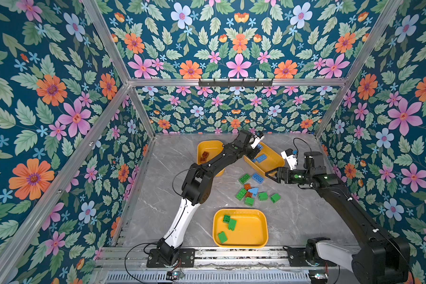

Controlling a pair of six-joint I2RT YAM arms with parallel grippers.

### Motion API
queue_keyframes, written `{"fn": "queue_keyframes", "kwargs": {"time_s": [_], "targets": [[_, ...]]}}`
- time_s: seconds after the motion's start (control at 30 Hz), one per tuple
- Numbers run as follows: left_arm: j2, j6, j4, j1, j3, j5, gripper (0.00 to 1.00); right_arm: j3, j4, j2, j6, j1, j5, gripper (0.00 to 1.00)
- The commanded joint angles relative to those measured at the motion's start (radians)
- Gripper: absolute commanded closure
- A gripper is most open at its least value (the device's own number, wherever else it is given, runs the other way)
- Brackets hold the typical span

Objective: Sort the legos into containers by color
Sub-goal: 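Carry the blue brick into the far blue-brick bin, release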

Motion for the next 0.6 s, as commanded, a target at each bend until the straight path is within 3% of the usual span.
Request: {"fn": "queue_keyframes", "kwargs": {"time_s": [0.0, 0.13, 0.23, 0.57], "targets": [[0.027, -0.053, 0.093, 0.0, 0.026, 0.013, 0.7, 0.001, -0.003, -0.007, -0.008, 0.001, 0.008, 0.01], [0.047, -0.067, 0.073, 0.0, 0.046, -0.012, 0.57, -0.002, -0.003, -0.006, -0.008, 0.0, 0.009, 0.01], [0.033, -0.075, 0.042, 0.0, 0.046, -0.034, 0.36, -0.003, -0.002, -0.006, -0.009, 0.0, 0.008, 0.01], [-0.129, -0.078, -0.224, -0.006, -0.041, -0.073, 0.32, -0.021, 0.017, -0.007, -0.003, 0.001, -0.004, 0.01]]}}
